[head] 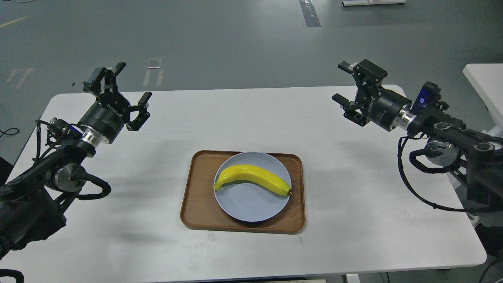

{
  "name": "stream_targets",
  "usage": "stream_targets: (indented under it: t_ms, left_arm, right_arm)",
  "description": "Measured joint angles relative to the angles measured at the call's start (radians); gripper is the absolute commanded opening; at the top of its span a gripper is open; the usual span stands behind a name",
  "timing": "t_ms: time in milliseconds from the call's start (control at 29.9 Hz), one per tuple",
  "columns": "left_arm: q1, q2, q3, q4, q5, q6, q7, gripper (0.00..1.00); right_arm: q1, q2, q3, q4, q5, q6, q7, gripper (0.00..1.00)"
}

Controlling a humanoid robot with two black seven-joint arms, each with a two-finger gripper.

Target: Place banana on plate with both arms

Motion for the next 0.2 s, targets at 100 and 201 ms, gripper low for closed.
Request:
stream_targets:
  t_ms: [100,201]
  left_arm:
    - [0.006,-0.009,0.003,0.001,0.002,0.0,0.0,0.98]
    - [0.008,-0.014,0.004,0.003,0.002,0.0,0.0,0.98]
  right_arm:
    - [-0.062,0.013,0.058,-0.001,0.023,0.0,0.0,1.0]
    - [-0.092,0.015,0.088,-0.001,0.029,0.0,0.0,1.0]
